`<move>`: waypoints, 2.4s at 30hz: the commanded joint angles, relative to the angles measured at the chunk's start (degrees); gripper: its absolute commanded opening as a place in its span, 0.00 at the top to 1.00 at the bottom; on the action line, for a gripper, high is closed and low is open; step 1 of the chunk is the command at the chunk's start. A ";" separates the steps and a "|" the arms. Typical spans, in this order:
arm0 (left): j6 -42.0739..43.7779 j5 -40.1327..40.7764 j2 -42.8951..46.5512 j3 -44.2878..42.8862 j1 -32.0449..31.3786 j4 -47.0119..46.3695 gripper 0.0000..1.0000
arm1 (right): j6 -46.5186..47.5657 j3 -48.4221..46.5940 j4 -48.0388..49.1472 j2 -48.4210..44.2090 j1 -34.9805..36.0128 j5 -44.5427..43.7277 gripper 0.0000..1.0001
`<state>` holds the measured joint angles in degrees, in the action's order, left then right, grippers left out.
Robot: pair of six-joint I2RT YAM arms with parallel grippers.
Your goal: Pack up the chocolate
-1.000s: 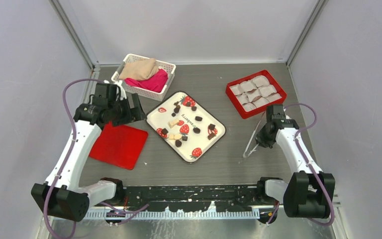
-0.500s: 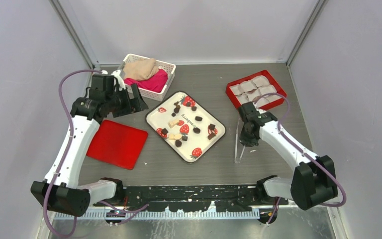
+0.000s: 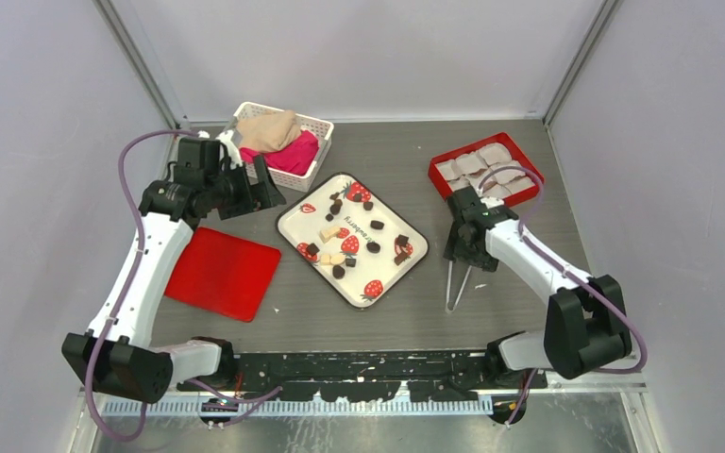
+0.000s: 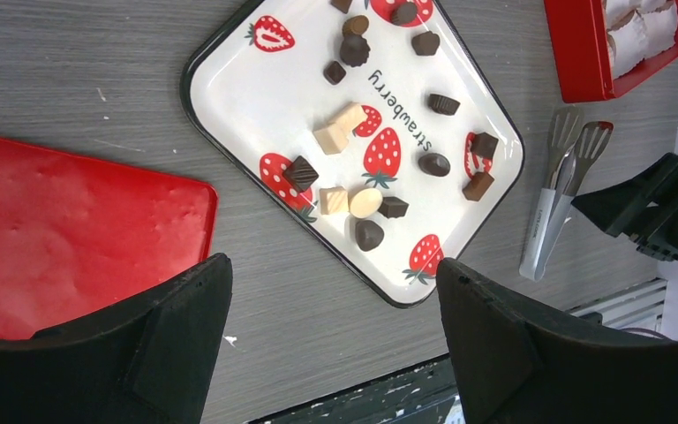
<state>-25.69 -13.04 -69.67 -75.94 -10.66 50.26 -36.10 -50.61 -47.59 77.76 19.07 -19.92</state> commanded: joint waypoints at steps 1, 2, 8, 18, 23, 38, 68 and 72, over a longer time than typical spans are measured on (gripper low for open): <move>-0.22 -2.58 -0.73 -1.24 -0.18 -2.44 0.14 | -1.11 -4.71 -0.17 -5.99 0.18 -4.45 0.25; -0.30 -2.34 -0.67 -1.11 -0.19 -2.42 0.14 | -1.48 -5.06 -0.60 -7.53 0.24 -4.79 0.24; -0.22 -1.09 -0.76 -0.49 -0.31 -2.59 0.14 | -3.73 -0.26 2.45 -17.55 1.53 1.16 0.19; -0.14 -0.48 0.27 0.23 -0.77 -1.90 0.14 | -10.76 6.31 -0.14 -16.06 6.60 -3.37 0.02; -0.22 -0.32 0.50 -0.13 -0.86 -1.42 0.14 | -9.92 8.93 5.28 -11.09 6.63 -1.30 0.02; -0.51 1.23 1.09 1.62 -0.86 -1.45 0.14 | -6.37 11.31 17.85 1.04 1.96 2.25 0.30; 0.56 2.05 1.11 2.20 -0.86 -1.48 0.14 | 2.27 6.36 16.05 6.50 -2.61 8.85 0.29; 0.56 1.99 1.07 2.33 -0.86 -1.48 0.14 | 2.41 5.89 15.93 6.79 -2.61 8.66 0.38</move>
<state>-26.33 -11.51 -70.22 -73.63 -11.27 50.02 -34.30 -43.42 -31.97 83.64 16.64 -11.27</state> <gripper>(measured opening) 0.860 0.644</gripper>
